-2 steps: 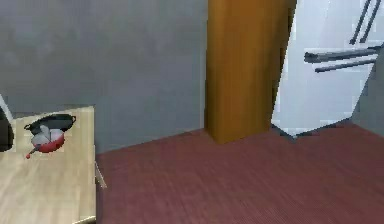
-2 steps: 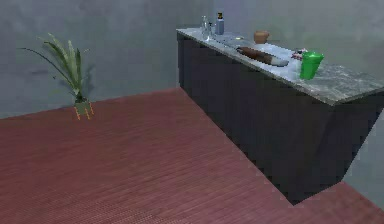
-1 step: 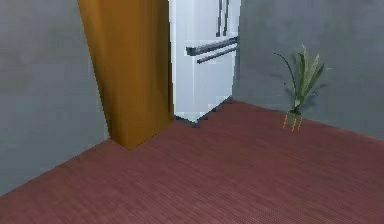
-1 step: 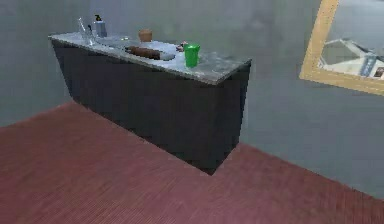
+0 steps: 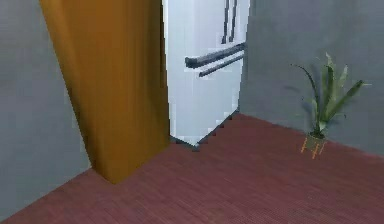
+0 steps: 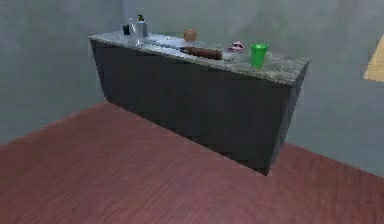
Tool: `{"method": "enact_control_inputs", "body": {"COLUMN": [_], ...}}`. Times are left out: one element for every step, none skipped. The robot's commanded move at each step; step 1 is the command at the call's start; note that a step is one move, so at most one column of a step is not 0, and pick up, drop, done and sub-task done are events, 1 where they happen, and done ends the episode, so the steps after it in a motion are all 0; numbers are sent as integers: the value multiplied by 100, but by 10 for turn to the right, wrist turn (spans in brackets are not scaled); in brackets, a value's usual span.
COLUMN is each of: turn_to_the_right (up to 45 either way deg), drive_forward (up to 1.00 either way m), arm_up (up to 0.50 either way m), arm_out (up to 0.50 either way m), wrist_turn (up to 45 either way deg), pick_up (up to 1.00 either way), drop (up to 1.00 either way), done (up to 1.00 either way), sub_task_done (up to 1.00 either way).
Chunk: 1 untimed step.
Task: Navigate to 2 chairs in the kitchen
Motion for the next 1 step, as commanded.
{"method": "enact_control_inputs", "body": {"turn_to_the_right": [-450], "drive_forward": [0], "arm_up": [0], "arm_out": [0], "wrist_turn": [0], "pick_up": [0], "drop": [0], "done": [0], "sub_task_done": [0]}}
